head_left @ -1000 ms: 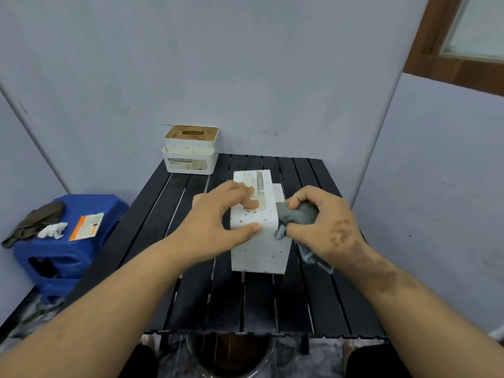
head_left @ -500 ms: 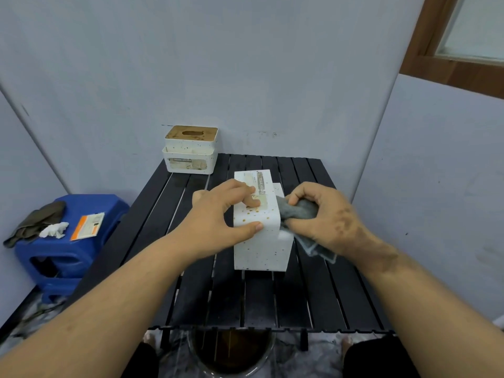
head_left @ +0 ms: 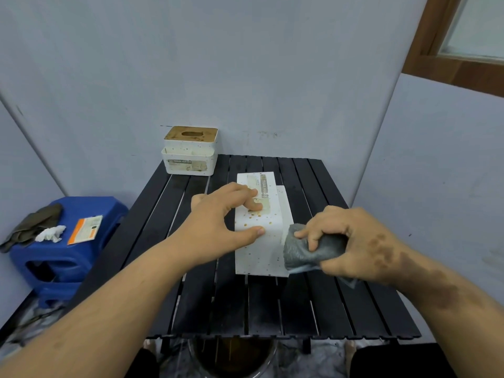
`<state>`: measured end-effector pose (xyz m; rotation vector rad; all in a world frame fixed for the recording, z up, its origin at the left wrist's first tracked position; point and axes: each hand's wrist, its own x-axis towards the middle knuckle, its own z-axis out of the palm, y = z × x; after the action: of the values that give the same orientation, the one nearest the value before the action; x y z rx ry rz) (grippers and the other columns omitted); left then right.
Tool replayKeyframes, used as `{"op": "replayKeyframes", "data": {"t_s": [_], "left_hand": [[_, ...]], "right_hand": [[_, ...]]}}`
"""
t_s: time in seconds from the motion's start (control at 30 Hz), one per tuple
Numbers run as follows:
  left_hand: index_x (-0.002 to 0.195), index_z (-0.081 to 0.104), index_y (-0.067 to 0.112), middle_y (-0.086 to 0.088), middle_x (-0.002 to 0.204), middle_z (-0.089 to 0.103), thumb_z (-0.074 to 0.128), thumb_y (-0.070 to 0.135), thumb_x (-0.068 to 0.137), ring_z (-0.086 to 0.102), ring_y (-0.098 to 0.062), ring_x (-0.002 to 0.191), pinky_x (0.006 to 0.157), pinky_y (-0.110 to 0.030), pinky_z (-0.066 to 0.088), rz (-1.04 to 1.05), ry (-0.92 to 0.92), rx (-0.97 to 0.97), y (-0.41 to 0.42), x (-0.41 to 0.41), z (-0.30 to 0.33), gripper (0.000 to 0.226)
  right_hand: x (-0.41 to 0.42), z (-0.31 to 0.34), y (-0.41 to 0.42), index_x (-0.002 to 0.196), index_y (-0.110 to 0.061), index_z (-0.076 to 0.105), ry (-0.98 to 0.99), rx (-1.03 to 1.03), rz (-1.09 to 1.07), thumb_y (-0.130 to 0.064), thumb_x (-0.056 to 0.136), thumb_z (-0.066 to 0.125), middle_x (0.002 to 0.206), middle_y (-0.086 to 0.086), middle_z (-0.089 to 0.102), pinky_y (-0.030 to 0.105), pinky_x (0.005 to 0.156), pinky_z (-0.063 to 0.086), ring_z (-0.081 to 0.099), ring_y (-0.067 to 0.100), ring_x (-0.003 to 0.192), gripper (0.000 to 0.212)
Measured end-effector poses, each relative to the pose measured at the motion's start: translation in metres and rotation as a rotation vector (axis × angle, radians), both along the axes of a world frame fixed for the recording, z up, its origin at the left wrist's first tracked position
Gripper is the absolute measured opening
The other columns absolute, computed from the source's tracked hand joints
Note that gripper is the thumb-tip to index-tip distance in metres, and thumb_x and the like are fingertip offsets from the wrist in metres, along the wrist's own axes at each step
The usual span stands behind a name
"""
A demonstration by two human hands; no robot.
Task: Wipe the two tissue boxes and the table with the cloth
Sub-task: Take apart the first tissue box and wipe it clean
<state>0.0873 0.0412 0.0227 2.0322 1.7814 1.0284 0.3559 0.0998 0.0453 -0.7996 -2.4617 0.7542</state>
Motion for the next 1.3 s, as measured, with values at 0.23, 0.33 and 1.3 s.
{"op": "replayKeyframes", "data": {"t_s": [0.23,0.33,1.3], "left_hand": [[0.100,0.063,0.044,0.035,0.129,0.052,0.073,0.058,0.068,0.044,0.011,0.128,0.116,-0.045,0.028,-0.047,-0.027,-0.015,0.002,-0.001,0.003,0.036],[0.097,0.065,0.041,0.036,0.129,0.052,0.082,0.048,0.070,0.046,0.010,0.128,0.114,-0.044,0.036,-0.049,-0.061,-0.039,0.002,-0.002,0.005,0.033],[0.098,0.069,0.042,0.043,0.128,0.054,0.089,0.043,0.060,0.042,0.019,0.129,0.115,-0.033,0.034,-0.036,-0.093,-0.091,0.001,-0.013,0.014,0.043]], "right_hand": [[-0.005,0.005,0.029,0.081,-0.026,0.067,0.226,-0.072,-0.304,-0.009,0.072,0.083,0.092,-0.004,0.075,0.029,0.066,0.062,0.074,0.019,0.079,0.026],[-0.033,0.007,0.048,0.087,-0.025,0.070,0.101,-0.094,-0.207,-0.015,0.073,0.084,0.085,-0.002,0.073,0.033,0.060,0.060,0.073,0.018,0.070,0.022],[-0.084,-0.024,0.105,0.096,-0.027,0.061,0.317,-0.175,-0.214,-0.013,0.067,0.089,0.093,-0.004,0.075,0.036,0.072,0.063,0.073,0.016,0.080,0.043]]}}
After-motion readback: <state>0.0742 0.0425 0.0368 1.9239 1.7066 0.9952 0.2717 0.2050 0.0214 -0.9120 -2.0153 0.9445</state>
